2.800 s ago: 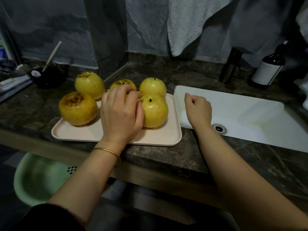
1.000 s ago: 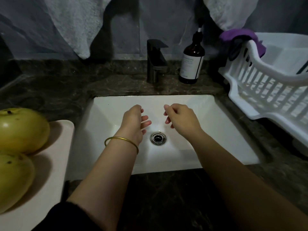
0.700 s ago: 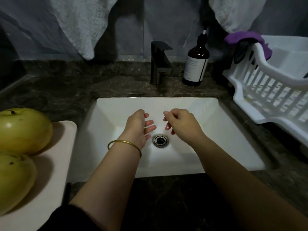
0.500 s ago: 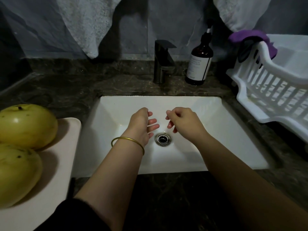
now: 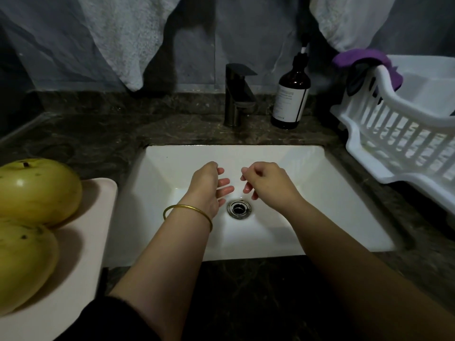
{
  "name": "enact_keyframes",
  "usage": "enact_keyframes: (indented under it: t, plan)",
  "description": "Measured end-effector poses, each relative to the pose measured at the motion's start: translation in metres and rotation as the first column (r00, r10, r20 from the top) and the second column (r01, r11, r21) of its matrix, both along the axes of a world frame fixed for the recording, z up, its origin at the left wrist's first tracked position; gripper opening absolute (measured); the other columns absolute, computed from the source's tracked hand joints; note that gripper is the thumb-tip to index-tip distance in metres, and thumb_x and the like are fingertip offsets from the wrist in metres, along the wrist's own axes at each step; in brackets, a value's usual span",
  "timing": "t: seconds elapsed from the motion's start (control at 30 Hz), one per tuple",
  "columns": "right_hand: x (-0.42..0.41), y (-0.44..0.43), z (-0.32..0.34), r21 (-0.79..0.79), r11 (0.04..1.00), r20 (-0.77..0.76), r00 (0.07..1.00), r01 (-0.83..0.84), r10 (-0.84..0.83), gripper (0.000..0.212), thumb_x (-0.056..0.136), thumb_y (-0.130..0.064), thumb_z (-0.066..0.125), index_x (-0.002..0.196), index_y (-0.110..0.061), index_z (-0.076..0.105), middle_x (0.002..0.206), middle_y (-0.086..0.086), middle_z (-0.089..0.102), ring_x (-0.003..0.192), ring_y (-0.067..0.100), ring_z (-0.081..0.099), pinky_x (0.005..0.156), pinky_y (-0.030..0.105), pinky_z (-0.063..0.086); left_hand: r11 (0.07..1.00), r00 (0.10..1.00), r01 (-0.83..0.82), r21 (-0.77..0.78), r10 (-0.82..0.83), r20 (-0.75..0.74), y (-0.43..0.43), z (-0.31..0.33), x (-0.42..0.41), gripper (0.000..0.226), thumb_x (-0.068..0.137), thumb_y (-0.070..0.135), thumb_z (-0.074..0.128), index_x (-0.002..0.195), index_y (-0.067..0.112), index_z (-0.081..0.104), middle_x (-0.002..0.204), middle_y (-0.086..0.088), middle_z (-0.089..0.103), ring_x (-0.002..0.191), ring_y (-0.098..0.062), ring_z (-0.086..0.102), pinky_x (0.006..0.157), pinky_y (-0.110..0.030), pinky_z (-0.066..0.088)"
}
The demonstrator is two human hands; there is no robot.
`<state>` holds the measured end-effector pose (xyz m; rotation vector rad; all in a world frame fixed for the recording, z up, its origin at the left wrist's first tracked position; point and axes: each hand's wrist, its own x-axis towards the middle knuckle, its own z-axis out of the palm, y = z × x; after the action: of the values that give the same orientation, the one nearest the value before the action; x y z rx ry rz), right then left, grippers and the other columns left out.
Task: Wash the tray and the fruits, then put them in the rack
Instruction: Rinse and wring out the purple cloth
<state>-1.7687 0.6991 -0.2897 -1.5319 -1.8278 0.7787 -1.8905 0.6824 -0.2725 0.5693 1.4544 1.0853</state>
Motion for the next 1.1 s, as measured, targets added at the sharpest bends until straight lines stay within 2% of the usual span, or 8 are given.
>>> enact_keyframes:
  t: [0.27, 0.37, 0.5, 0.67, 0.83, 0.9, 1.0, 1.1]
  plan:
    - [-0.005, 0.005, 0.001, -0.008, 1.000, 0.031, 0.999, -0.007, 0.008, 0.026, 0.100, -0.034, 0.043, 0.089, -0.019, 0.061, 0.075, -0.005, 0.063, 0.067, 0.013, 0.062, 0.060, 0.021, 0.045, 1.000, 1.000, 0.017, 0.012, -0.017, 0.011, 0.001, 0.002, 0.003, 0.029, 0.100, 0.028, 0.032, 0.111, 0.014, 0.055, 0.117, -0.011, 0.061, 0.099, -0.024, 0.059, 0.089, -0.038, 0.041]
    - [-0.006, 0.004, 0.000, -0.001, 1.000, 0.045, 0.999, -0.007, 0.007, 0.026, 0.100, -0.035, 0.043, 0.090, -0.020, 0.061, 0.075, -0.006, 0.063, 0.068, 0.013, 0.062, 0.064, 0.023, 0.047, 1.000, 1.000, 0.017, 0.013, -0.018, 0.019, 0.002, 0.001, 0.003, 0.033, 0.101, 0.028, 0.033, 0.118, 0.012, 0.055, 0.119, -0.011, 0.060, 0.099, -0.024, 0.059, 0.089, -0.038, 0.041]
    - [-0.006, 0.003, -0.001, 0.004, 1.000, 0.059, 0.998, 0.006, -0.006, 0.025, 0.100, -0.036, 0.042, 0.093, -0.020, 0.060, 0.075, -0.007, 0.062, 0.069, 0.012, 0.062, 0.072, 0.027, 0.049, 1.000, 1.000, 0.016, 0.006, -0.016, 0.011, 0.002, 0.001, 0.006, 0.035, 0.100, 0.028, 0.033, 0.124, 0.011, 0.053, 0.119, -0.011, 0.061, 0.098, -0.024, 0.059, 0.080, -0.035, 0.040]
    - [-0.007, -0.002, -0.002, -0.001, 0.999, 0.058, 0.998, 0.033, -0.033, 0.029, 0.099, -0.037, 0.042, 0.102, -0.016, 0.061, 0.083, -0.001, 0.066, 0.074, 0.014, 0.062, 0.078, 0.030, 0.050, 1.000, 1.000, -0.007, -0.012, 0.007, 0.027, 0.002, 0.000, 0.007, 0.036, 0.101, 0.029, 0.034, 0.126, 0.011, 0.052, 0.117, -0.011, 0.061, 0.093, -0.022, 0.060, 0.079, -0.034, 0.040]
    - [-0.004, -0.006, -0.006, 0.004, 0.996, 0.056, 0.994, 0.090, -0.090, 0.027, 0.099, -0.038, 0.042, 0.099, -0.017, 0.058, 0.081, -0.005, 0.064, 0.073, 0.011, 0.061, 0.079, 0.032, 0.052, 0.995, 0.995, -0.081, 0.049, 0.083, -0.049, 0.002, -0.002, 0.004, 0.031, 0.102, 0.022, 0.035, 0.122, 0.005, 0.051, 0.122, -0.018, 0.059, 0.094, -0.028, 0.060, 0.060, -0.026, 0.038]
    - [-0.002, -0.008, -0.008, 0.000, 0.993, 0.057, 0.991, 0.121, -0.121, 0.026, 0.098, -0.038, 0.042, 0.096, -0.017, 0.057, 0.083, -0.002, 0.066, 0.076, 0.015, 0.062, 0.080, 0.034, 0.052, 0.989, 0.984, -0.108, 0.102, 0.121, -0.132, 0.003, -0.008, 0.003, 0.032, 0.102, 0.024, 0.035, 0.123, 0.006, 0.050, 0.120, -0.019, 0.059, 0.097, -0.029, 0.058, 0.064, -0.028, 0.042]
    - [-0.004, -0.014, -0.009, 0.045, 0.984, 0.113, 0.977, 0.175, -0.179, 0.027, 0.098, -0.039, 0.041, 0.090, -0.017, 0.055, 0.086, 0.003, 0.068, 0.079, 0.022, 0.062, 0.076, 0.033, 0.050, 0.987, 0.944, -0.113, 0.113, 0.142, -0.299, 0.002, -0.020, 0.000, 0.021, 0.101, 0.034, 0.035, 0.114, 0.022, 0.045, 0.111, -0.004, 0.056, 0.105, -0.026, 0.057, 0.093, -0.038, 0.045]
    - [-0.007, -0.024, -0.008, 0.093, 0.976, 0.197, 0.958, 0.195, -0.210, 0.026, 0.099, -0.038, 0.039, 0.092, -0.017, 0.053, 0.081, 0.000, 0.062, 0.074, 0.020, 0.056, 0.064, 0.028, 0.041, 0.984, 0.872, -0.080, 0.162, 0.148, -0.466, -0.003, -0.026, -0.001, 0.018, 0.101, 0.033, 0.033, 0.110, 0.022, 0.044, 0.098, 0.000, 0.052, 0.102, -0.028, 0.057, 0.097, -0.045, 0.047]
